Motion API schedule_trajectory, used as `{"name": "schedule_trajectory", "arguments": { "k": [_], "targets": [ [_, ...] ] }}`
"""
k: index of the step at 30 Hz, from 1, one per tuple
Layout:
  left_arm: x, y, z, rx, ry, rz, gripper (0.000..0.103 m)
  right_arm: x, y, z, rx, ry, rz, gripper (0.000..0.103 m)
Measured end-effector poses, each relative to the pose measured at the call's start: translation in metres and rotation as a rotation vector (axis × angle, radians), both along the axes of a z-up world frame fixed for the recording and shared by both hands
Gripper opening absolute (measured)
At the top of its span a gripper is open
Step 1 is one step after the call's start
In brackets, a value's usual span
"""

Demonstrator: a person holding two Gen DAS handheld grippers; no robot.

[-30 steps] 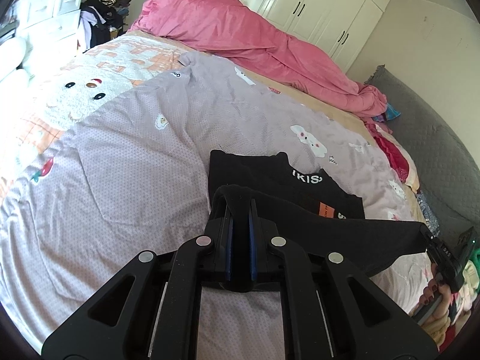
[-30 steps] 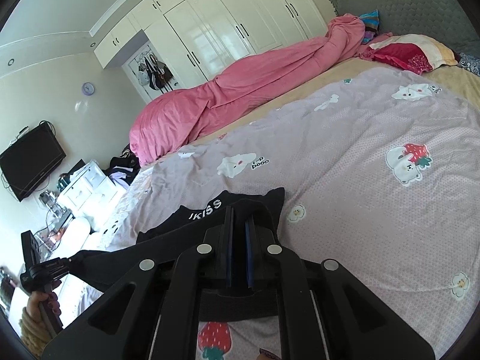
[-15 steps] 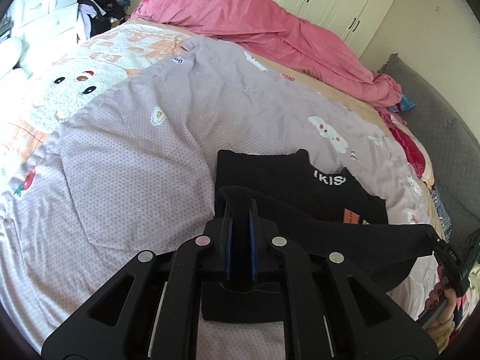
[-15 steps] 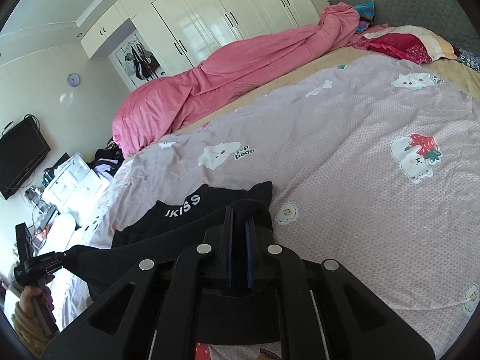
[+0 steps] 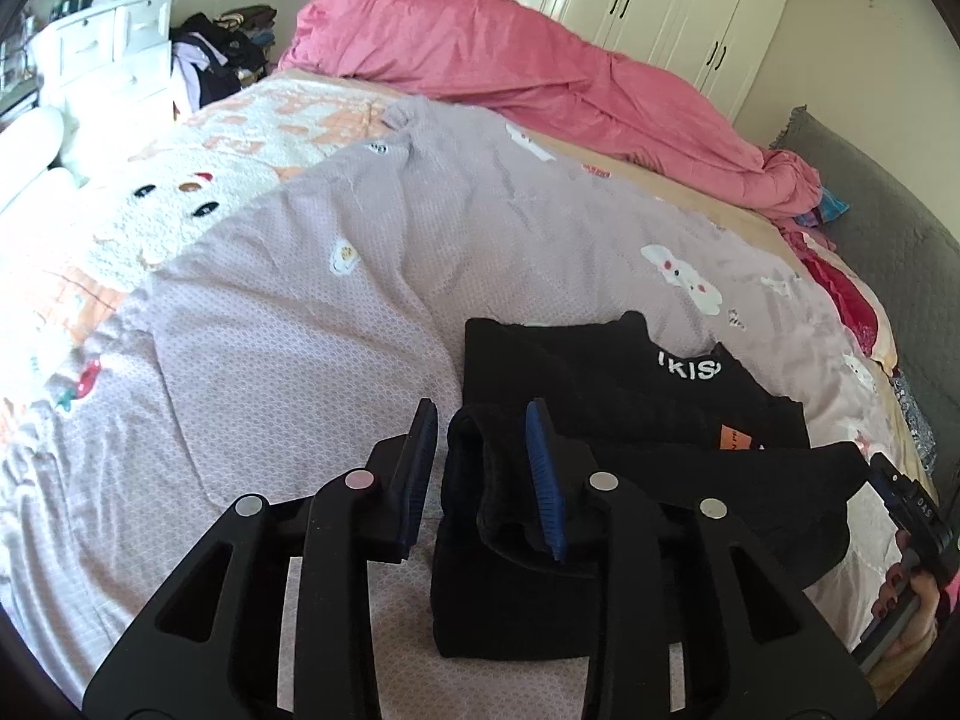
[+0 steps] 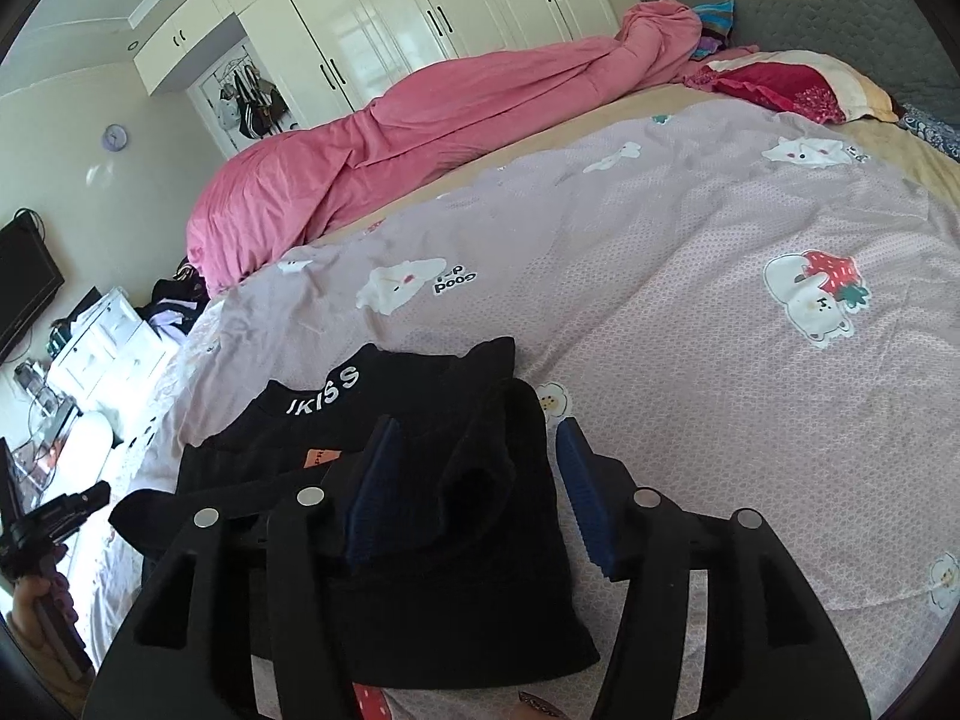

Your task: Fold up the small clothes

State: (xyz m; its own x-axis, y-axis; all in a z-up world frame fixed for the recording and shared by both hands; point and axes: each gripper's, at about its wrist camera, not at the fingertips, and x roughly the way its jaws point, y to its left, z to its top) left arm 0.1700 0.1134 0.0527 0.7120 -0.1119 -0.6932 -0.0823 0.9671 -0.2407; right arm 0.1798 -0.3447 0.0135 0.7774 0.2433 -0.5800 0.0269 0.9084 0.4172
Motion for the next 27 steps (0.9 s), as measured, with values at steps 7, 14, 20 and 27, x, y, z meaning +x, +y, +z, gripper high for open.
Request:
{"name": "schedule_trajectory", "arguments": {
  "k": [7,14,20,27],
  "targets": [
    [-0.036,-0.017,0.006,0.028,-0.04,-0.032,0.024,-0.033,0.023,0.012,-0.121,-0.059,0.06,0.052],
    [-0.044,-0.042,-0.026,0.061,0.036,-0.077,0.024,-0.048,0.064,-0.007,-0.227,-0.004,0.215,0.034],
    [-0.042,-0.055,-0.047,0.143,0.074,-0.087,0.028,-0.05,0.078,-0.023,-0.247,0.025,0.239,0.034],
    [-0.018,-0.061,-0.06,0.207,0.105,-0.113,0.03,-0.032,0.092,-0.04,-0.39,0.071,0.214,0.034]
  ]
}}
